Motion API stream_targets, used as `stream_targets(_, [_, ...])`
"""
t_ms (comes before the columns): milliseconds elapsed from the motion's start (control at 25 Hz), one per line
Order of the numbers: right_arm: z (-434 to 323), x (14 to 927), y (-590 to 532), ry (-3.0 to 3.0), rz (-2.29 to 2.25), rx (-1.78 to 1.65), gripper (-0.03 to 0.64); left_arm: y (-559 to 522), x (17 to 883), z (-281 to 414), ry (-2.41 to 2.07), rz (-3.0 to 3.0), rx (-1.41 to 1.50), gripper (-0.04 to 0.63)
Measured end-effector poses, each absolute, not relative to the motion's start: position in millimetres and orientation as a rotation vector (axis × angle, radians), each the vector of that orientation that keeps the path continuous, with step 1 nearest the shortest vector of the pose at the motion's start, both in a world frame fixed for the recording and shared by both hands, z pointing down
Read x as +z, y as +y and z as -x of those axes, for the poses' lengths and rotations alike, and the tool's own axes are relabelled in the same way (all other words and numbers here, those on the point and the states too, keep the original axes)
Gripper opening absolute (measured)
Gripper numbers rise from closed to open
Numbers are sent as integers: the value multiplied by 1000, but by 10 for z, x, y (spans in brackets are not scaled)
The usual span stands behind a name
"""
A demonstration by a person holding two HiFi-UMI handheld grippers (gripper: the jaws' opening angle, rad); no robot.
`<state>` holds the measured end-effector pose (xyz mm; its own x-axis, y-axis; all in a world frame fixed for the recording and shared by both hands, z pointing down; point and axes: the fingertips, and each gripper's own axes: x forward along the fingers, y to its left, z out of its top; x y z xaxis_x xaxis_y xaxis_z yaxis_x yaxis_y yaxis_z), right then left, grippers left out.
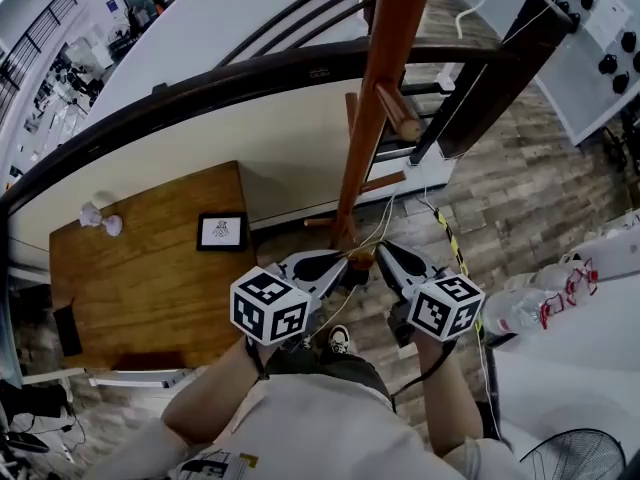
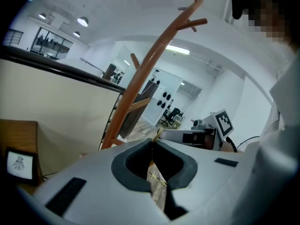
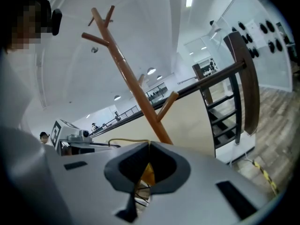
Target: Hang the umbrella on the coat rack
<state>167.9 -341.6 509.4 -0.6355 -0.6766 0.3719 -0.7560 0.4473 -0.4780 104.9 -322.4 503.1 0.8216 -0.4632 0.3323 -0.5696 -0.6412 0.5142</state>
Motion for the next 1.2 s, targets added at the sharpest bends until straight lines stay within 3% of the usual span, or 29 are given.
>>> stream_targets(1200, [-1438, 6558, -3737, -2425, -1174, 1109, 16, -3798, 6499, -1154, -802, -2134, 281, 17])
